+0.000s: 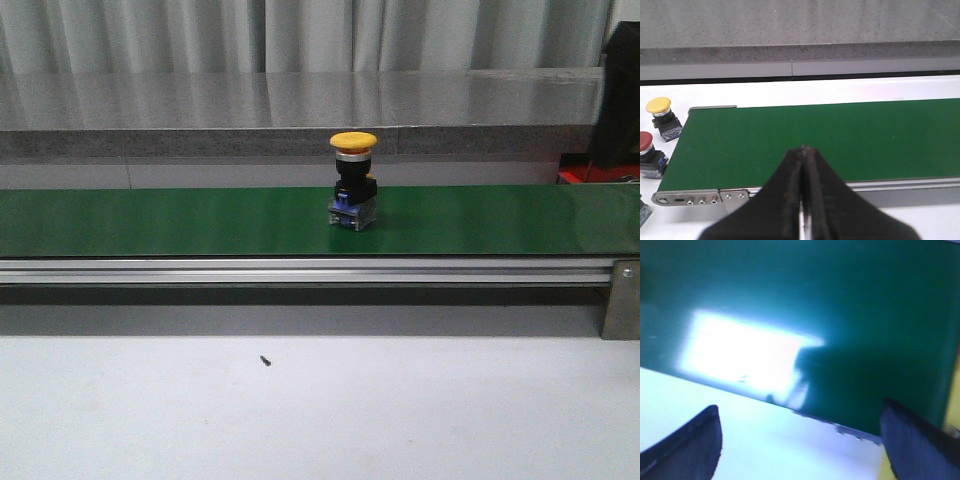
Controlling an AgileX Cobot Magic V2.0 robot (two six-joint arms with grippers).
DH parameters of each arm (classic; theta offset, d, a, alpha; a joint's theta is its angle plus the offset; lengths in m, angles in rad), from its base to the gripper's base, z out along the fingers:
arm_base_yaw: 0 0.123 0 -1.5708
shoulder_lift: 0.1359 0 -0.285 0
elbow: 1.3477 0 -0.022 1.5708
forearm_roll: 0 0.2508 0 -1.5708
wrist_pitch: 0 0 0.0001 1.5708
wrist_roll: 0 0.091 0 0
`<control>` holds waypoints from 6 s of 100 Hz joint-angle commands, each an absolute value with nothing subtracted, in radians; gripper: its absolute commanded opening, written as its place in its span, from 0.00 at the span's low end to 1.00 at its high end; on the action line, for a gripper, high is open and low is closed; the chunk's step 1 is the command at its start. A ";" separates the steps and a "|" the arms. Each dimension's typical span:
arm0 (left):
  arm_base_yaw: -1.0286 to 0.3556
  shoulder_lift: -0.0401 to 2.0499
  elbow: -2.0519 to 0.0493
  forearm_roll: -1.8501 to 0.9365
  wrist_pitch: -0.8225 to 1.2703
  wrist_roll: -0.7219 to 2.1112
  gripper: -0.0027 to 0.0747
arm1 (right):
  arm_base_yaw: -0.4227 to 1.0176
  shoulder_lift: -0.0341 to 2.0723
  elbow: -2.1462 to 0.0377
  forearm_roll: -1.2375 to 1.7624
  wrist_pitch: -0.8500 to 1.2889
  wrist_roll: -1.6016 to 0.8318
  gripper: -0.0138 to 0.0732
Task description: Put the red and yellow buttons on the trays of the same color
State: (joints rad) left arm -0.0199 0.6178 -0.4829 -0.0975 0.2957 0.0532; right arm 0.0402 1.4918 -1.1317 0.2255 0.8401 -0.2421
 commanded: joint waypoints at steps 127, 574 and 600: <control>-0.027 0.616 -0.510 -0.093 0.217 0.053 0.01 | 0.269 1.764 -1.546 0.244 0.937 -0.243 0.33; 0.430 1.082 -1.016 -0.061 0.584 -0.011 0.89 | 0.073 0.873 -0.798 0.294 0.662 -0.289 0.08; 0.506 1.388 -1.189 -0.045 0.661 -0.011 0.89 | 0.073 0.873 -0.798 0.294 0.662 -0.289 0.08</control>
State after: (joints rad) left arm 0.4866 1.3344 -1.1158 -0.0452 0.6816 0.0000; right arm 0.0736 0.8857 -0.7734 0.2814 0.7146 -0.2788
